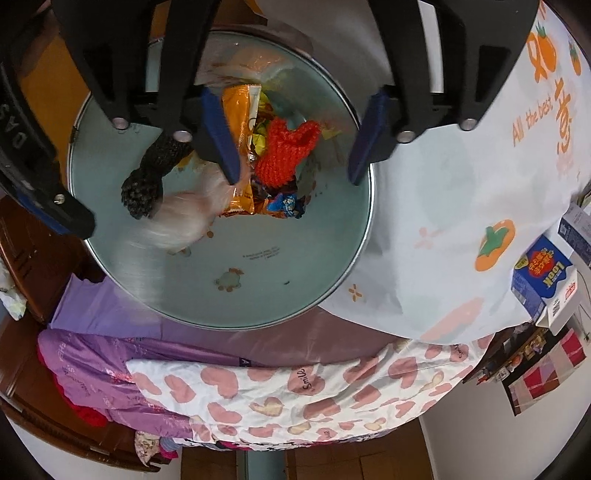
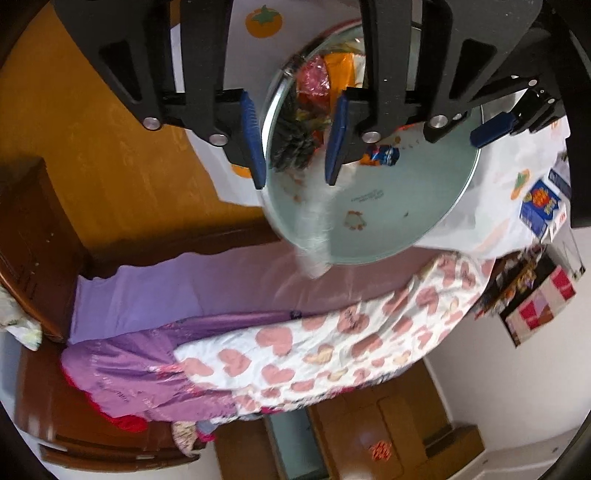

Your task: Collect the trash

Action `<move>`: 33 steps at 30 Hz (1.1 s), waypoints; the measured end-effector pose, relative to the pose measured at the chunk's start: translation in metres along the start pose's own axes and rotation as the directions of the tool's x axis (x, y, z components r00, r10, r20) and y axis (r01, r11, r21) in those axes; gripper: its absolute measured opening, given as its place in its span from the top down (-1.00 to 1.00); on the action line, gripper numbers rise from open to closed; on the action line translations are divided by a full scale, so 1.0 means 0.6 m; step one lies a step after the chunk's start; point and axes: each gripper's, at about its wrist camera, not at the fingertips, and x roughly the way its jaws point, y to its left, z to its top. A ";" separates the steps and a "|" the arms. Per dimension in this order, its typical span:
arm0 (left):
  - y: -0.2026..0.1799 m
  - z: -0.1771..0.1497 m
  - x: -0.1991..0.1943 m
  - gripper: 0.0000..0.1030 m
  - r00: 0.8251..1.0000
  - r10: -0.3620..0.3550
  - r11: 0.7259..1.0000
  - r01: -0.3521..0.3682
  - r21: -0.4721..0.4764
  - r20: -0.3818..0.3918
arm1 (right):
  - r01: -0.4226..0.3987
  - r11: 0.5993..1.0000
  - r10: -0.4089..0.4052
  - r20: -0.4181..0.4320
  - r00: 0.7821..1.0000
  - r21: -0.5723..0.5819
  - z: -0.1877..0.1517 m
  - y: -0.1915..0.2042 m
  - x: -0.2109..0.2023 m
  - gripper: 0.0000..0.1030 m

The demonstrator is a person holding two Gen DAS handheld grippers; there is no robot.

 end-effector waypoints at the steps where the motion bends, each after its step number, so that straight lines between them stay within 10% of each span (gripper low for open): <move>1: -0.001 -0.002 -0.005 -0.27 1.000 0.002 1.000 -0.002 0.004 0.004 | 0.005 1.000 -0.005 0.022 1.000 0.013 -0.001 -0.005 -0.009 0.22; 16: 0.034 -0.030 -0.064 -0.49 0.992 0.116 0.993 -0.115 -0.023 0.054 | 0.040 0.999 -0.041 0.049 0.998 0.029 -0.038 0.001 -0.050 -0.42; 33: 0.046 -0.112 -0.123 -0.78 0.987 0.135 0.990 -0.137 0.018 0.086 | 0.005 1.000 -0.006 0.053 0.999 0.011 -0.090 0.025 -0.114 -0.65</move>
